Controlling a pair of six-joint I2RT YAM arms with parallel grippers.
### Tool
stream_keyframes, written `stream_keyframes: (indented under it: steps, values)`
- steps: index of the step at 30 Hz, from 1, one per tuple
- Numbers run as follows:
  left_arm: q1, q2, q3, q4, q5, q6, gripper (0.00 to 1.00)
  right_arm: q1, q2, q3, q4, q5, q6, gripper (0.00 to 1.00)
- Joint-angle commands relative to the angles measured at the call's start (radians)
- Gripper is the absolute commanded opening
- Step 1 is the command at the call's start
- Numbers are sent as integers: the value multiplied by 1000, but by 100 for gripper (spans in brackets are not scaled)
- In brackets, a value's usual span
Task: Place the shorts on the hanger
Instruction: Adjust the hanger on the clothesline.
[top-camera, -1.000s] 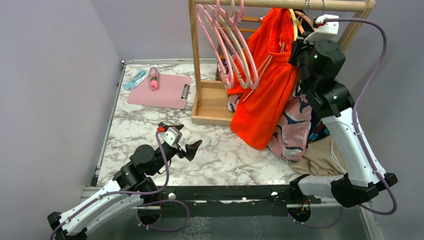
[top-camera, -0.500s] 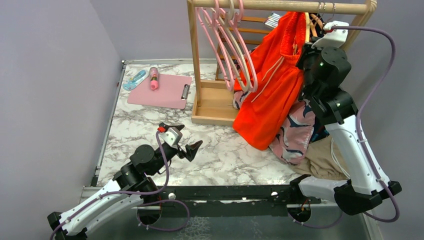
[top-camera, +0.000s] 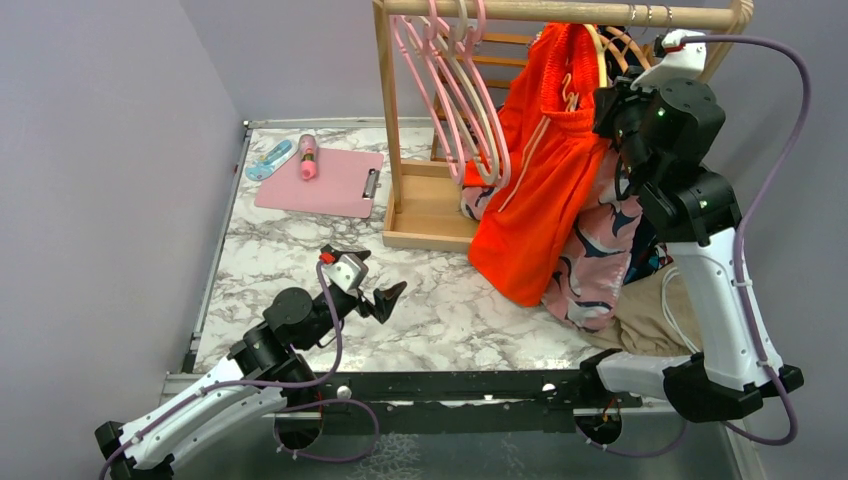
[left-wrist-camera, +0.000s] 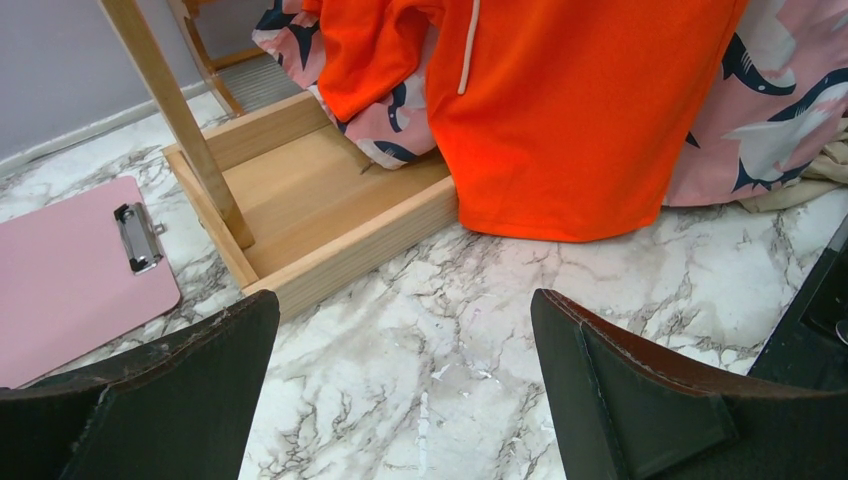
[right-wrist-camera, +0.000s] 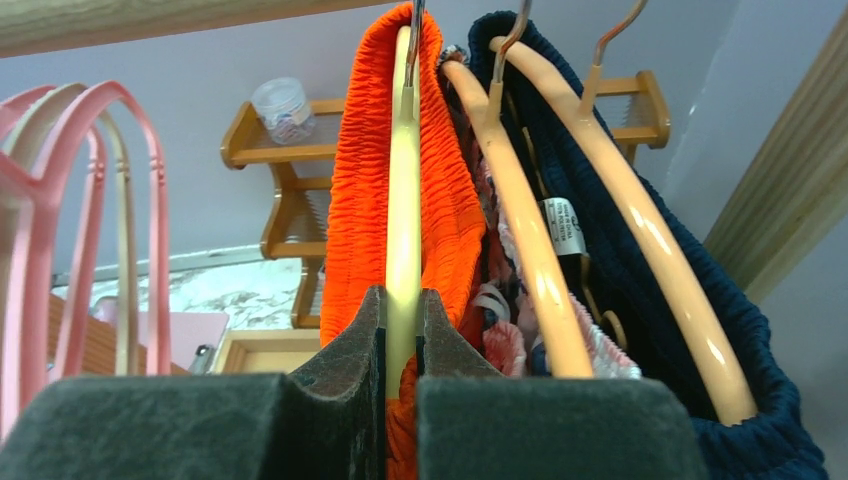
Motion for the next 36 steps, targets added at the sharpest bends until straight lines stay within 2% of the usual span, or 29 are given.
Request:
stream_keyframes:
  steps: [1, 8, 16, 20, 27, 33, 36]
  values:
    - [2, 9, -2, 21, 11, 2, 99, 6, -4, 48, -154, -158, 59, 1]
    - [2, 12, 2, 14, 6, 4, 99, 7, 11, 14, -166, -242, 89, 2]
    - [2, 5, 2, 11, -2, 5, 99, 6, -43, -19, -144, -256, 74, 44]
    - [1, 5, 2, 13, -8, 7, 99, 7, -68, 14, -141, -289, 85, 57]
    - [2, -6, 2, 9, -33, 8, 99, 9, -147, 19, -69, -370, 93, 60]
    - [2, -13, 2, 6, -51, 10, 99, 19, -243, -58, 41, -595, 53, 60]
    - [2, -12, 1, 3, -62, 11, 99, 22, -279, -96, 66, -648, 48, 62]
